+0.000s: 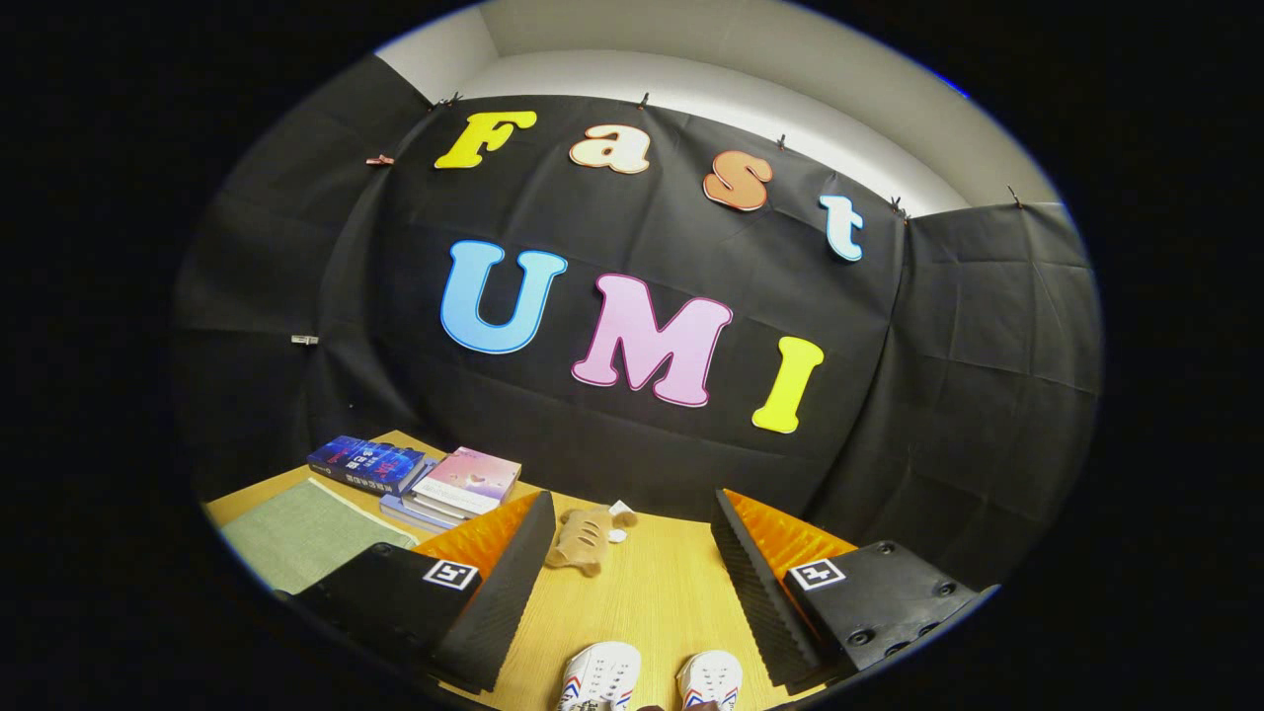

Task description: Open the storage box then place both shoes into the box .Put the left shoe in first, then the right shoe, with the right side of both shoes facing outward in a uniform manner.

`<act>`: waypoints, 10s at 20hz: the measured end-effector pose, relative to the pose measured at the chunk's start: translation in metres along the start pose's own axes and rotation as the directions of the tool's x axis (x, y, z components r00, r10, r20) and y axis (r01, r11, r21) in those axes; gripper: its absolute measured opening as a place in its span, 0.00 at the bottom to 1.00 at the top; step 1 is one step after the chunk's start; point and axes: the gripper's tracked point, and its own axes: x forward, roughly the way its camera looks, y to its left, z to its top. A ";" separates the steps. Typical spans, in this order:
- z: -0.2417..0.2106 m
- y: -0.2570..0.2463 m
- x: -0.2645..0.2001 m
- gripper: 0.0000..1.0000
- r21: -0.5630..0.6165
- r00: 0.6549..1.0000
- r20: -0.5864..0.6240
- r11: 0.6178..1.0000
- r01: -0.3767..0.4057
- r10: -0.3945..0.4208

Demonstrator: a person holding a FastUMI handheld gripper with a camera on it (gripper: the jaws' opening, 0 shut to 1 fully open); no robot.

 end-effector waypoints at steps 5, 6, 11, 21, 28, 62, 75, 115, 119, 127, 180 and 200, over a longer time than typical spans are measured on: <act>-0.004 0.001 0.001 0.98 -0.002 1.000 -0.010 1.000 0.000 0.000; -0.004 0.002 0.001 0.98 -0.005 1.000 -0.011 1.000 -0.001 0.001; -0.006 0.003 0.002 0.98 -0.014 1.000 -0.016 1.000 -0.003 0.003; -0.010 0.022 0.005 0.98 0.021 0.996 -0.025 0.996 -0.083 0.083; -0.021 0.104 -0.003 0.98 0.207 0.877 -0.060 0.865 -0.456 0.477; -0.192 0.252 -0.048 0.70 0.984 -0.005 0.172 -0.172 0.051 0.985; -0.144 0.227 -0.056 0.05 0.973 0.030 0.228 -0.226 -0.055 0.973; -0.079 0.310 -0.056 0.92 0.838 0.233 -0.350 0.414 -0.356 0.908; -0.122 0.232 -0.050 0.92 0.733 0.298 -0.523 0.600 -0.320 0.798; -0.221 0.072 -0.031 0.85 0.536 0.340 -0.785 0.843 -0.047 0.518; -0.116 0.119 -0.036 0.06 0.694 0.341 -0.662 0.718 -0.057 0.667; -0.119 0.352 -0.042 0.06 0.642 0.148 -0.751 0.764 -0.070 0.644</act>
